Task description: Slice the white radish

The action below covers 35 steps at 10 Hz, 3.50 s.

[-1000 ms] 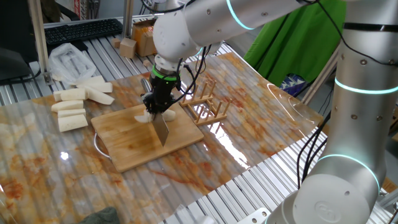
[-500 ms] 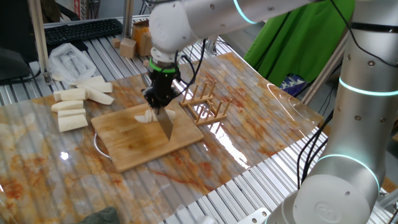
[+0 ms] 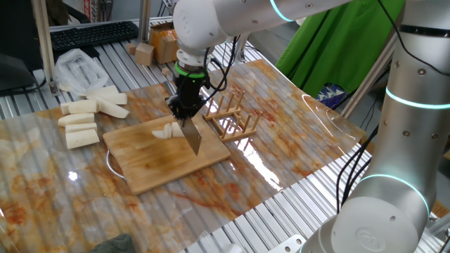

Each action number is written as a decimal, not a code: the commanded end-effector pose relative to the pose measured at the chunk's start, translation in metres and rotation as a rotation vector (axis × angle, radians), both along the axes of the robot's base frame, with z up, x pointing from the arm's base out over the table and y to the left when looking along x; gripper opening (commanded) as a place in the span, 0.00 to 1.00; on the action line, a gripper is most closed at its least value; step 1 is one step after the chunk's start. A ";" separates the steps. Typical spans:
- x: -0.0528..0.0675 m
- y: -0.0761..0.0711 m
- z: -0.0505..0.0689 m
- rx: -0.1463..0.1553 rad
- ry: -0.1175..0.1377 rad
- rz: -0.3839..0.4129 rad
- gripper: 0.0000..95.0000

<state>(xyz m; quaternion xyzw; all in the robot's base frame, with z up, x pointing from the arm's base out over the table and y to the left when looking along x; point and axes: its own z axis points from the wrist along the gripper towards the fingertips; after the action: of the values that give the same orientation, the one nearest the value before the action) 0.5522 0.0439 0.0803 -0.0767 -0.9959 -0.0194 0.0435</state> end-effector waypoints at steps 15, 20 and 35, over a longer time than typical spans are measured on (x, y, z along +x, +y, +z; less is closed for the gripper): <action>0.006 0.004 -0.040 0.012 -0.020 0.001 0.00; 0.004 0.002 -0.028 0.010 -0.013 0.002 0.00; 0.005 0.007 -0.037 0.052 -0.034 -0.025 0.00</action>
<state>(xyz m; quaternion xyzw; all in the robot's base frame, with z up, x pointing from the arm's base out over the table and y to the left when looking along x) 0.5565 0.0506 0.0423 -0.0907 -0.9940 -0.0544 0.0264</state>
